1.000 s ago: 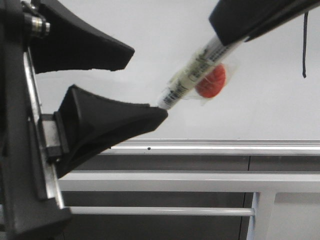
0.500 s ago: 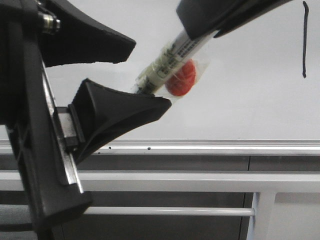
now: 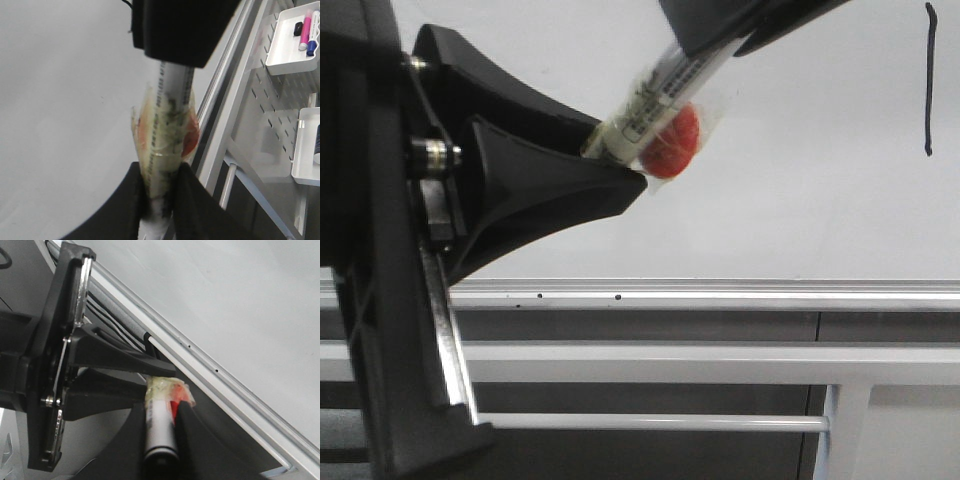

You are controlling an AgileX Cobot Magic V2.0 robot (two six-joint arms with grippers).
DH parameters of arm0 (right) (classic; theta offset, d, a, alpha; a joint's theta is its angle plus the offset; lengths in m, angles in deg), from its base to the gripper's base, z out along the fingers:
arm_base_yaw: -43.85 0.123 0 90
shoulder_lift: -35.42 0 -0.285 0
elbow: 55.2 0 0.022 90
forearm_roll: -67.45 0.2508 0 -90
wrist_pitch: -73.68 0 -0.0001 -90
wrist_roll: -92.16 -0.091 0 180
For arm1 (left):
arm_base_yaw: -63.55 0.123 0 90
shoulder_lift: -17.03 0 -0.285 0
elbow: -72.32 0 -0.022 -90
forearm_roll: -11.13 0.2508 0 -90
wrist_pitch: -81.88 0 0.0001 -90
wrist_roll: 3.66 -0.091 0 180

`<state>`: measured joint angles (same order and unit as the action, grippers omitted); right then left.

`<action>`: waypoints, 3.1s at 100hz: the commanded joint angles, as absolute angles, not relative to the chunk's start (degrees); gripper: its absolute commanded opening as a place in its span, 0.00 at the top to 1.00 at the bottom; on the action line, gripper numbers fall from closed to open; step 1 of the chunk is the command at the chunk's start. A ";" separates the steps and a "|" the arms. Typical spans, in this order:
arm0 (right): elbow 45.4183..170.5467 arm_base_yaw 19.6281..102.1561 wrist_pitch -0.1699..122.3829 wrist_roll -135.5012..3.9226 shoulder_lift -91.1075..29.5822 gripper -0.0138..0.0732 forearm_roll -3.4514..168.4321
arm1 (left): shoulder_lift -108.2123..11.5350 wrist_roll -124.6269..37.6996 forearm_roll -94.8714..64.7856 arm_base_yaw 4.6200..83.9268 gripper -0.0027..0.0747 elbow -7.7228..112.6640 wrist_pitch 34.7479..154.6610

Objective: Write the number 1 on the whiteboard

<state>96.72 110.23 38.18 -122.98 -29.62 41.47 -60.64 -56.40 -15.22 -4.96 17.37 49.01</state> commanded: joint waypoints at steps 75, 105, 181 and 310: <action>98.38 110.27 31.74 -122.48 -12.69 0.91 33.69 | -59.70 -34.65 -35.32 -8.71 0.99 18.51 38.33; 87.36 110.27 38.74 -122.48 -2.04 0.91 24.79 | -59.70 -34.55 -49.91 -18.06 0.99 14.49 22.14; 75.15 110.27 41.51 -122.48 9.27 0.91 22.82 | -79.21 -8.92 -46.35 -20.35 0.99 14.51 3.26; 75.15 110.27 41.39 -122.48 9.27 0.91 21.07 | -79.21 -9.56 -39.44 -6.42 0.99 19.99 13.28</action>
<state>73.81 110.23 38.54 -122.90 9.64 23.71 -80.58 -9.75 -36.99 -7.39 18.33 18.04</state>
